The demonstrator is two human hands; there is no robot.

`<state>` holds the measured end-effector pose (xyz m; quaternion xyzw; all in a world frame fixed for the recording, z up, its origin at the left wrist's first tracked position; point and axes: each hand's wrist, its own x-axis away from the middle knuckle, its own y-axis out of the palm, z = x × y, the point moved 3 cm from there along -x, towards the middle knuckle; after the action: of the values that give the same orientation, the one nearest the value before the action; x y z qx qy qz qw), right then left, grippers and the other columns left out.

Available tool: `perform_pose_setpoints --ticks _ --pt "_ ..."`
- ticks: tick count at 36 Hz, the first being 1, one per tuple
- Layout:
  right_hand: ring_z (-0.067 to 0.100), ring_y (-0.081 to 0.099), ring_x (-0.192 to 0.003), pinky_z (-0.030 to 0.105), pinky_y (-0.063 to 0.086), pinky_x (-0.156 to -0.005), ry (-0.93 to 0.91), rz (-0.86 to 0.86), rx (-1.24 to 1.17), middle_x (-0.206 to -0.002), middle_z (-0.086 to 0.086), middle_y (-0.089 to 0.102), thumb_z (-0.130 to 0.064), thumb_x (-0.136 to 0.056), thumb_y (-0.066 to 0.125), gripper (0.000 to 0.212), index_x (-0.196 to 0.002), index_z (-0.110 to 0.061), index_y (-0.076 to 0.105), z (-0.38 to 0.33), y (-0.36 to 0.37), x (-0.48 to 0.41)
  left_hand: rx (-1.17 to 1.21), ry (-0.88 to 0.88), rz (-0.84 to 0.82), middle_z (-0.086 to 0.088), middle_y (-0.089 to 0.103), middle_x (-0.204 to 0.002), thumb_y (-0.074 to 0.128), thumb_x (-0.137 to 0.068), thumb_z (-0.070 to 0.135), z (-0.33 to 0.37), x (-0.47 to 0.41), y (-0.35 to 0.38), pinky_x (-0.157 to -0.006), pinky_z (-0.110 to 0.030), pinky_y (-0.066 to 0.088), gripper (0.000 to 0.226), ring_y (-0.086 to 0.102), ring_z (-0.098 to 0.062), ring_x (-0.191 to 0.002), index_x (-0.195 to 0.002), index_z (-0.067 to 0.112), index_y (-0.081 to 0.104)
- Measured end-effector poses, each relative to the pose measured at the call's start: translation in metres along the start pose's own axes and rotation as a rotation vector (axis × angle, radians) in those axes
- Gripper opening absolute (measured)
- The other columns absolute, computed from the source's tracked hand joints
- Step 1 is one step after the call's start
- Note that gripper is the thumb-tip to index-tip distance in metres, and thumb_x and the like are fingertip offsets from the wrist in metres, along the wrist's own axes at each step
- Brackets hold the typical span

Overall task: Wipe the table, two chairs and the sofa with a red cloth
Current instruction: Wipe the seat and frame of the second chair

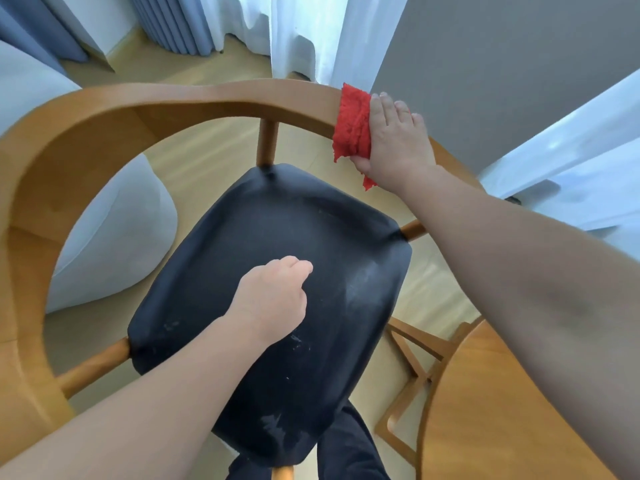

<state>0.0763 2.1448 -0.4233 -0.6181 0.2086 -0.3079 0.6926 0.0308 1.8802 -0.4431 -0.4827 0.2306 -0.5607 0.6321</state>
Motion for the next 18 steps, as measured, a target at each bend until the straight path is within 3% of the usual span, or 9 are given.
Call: perform_pose_setpoints --ticks 4,18 --pt "0.033 0.024 -0.141 0.046 0.027 -0.11 0.04 -0.017 -0.006 -0.157 0.013 0.019 -0.058 -0.09 0.05 0.091 -0.152 -0.005 0.009 0.012 0.003 0.011 -0.007 0.008 -0.048 0.002 0.061 -0.107 0.047 -0.086 0.009 0.011 -0.003 0.001 -0.076 -0.036 0.048 0.033 0.058 -0.024 -0.091 -0.116 0.017 0.059" --pt "0.034 0.033 -0.132 0.05 0.035 -0.102 0.142 -0.033 -0.052 -0.151 0.013 0.027 -0.063 -0.088 0.049 0.094 -0.151 -0.005 0.01 0.043 0.007 0.049 -0.056 0.047 -0.09 0.006 0.057 -0.116 0.044 -0.09 0.013 0.037 -0.007 0.01 -0.078 -0.031 0.044 0.037 0.055 -0.019 -0.098 -0.124 0.022 0.054"
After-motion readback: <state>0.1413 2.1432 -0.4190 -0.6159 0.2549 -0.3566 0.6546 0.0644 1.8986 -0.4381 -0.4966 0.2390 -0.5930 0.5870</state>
